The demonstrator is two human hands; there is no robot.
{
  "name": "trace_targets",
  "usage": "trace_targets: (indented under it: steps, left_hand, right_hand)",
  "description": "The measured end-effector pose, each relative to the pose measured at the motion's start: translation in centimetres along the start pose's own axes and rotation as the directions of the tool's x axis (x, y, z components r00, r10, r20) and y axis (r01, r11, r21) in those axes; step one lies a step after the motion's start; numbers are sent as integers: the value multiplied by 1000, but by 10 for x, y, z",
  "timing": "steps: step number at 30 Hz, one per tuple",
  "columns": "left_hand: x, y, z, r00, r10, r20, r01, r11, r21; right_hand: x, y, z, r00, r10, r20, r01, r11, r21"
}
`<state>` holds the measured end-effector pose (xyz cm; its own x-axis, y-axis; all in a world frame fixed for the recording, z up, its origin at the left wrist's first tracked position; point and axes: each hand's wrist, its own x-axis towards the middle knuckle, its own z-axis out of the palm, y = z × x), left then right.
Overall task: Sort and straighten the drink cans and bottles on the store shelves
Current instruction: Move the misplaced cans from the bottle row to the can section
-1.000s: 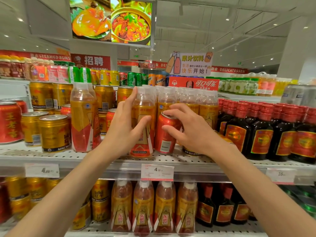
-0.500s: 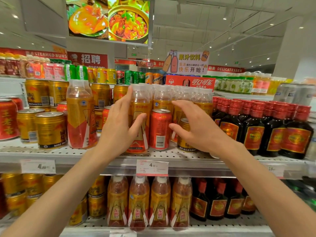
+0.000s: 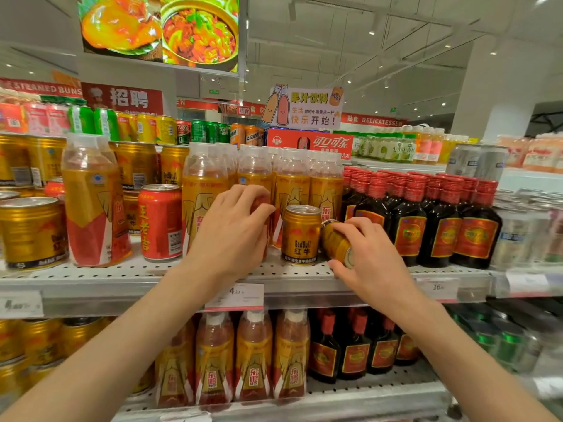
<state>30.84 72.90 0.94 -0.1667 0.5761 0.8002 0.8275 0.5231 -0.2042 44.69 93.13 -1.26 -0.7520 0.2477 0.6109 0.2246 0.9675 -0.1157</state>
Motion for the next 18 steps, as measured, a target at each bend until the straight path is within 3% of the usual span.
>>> trace_targets:
  steps: [11,18]
  left_hand:
    - [3,-1,4,997,-76,-11,75,995,-68]
    - [2,-1,3,996,-89,8,89,992,-84]
  right_hand:
    - [11,13,-21,981,5,-194,56,951,305]
    - [21,10,-19,994,-65,-91,87,958,275]
